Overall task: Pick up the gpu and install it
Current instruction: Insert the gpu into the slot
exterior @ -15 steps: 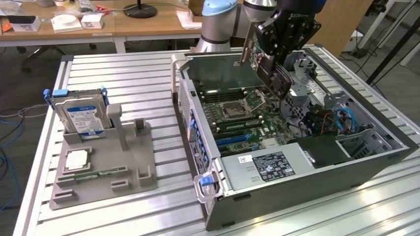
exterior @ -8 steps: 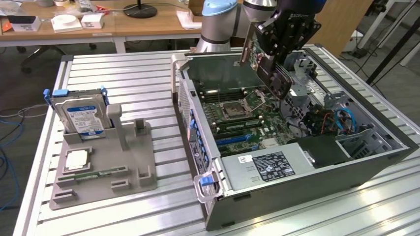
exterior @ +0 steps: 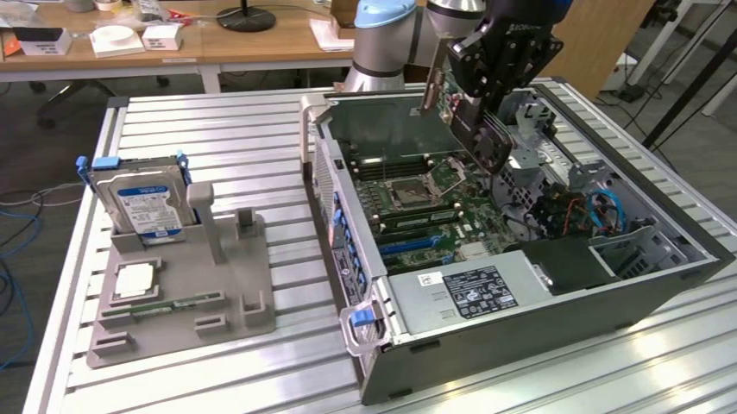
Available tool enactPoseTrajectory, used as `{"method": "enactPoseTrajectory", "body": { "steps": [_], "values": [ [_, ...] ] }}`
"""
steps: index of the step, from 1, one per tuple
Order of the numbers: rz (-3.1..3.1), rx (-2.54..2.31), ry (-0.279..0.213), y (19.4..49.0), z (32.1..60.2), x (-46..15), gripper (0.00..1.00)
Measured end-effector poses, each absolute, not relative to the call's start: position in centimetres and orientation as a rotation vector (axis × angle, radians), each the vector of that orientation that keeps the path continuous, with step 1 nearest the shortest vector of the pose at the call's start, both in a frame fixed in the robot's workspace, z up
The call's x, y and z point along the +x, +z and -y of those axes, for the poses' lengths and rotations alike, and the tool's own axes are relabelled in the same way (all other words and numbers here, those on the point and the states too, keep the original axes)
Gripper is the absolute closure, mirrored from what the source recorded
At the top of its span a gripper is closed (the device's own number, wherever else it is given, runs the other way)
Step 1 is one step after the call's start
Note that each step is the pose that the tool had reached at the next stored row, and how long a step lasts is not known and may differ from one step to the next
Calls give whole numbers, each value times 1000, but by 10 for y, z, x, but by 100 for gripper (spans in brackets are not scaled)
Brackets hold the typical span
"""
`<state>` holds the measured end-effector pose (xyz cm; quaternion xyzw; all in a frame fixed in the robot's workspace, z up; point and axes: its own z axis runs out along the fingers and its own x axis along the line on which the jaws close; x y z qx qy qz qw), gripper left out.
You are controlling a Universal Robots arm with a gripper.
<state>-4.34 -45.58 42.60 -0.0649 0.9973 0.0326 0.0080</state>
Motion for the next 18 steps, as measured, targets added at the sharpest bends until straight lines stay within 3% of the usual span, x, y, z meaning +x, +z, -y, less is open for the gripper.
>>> {"method": "enactPoseTrajectory", "body": {
  "steps": [18],
  "values": [
    [-3116, -239, 102, 426, 456, -43, 74]
  ]
}}
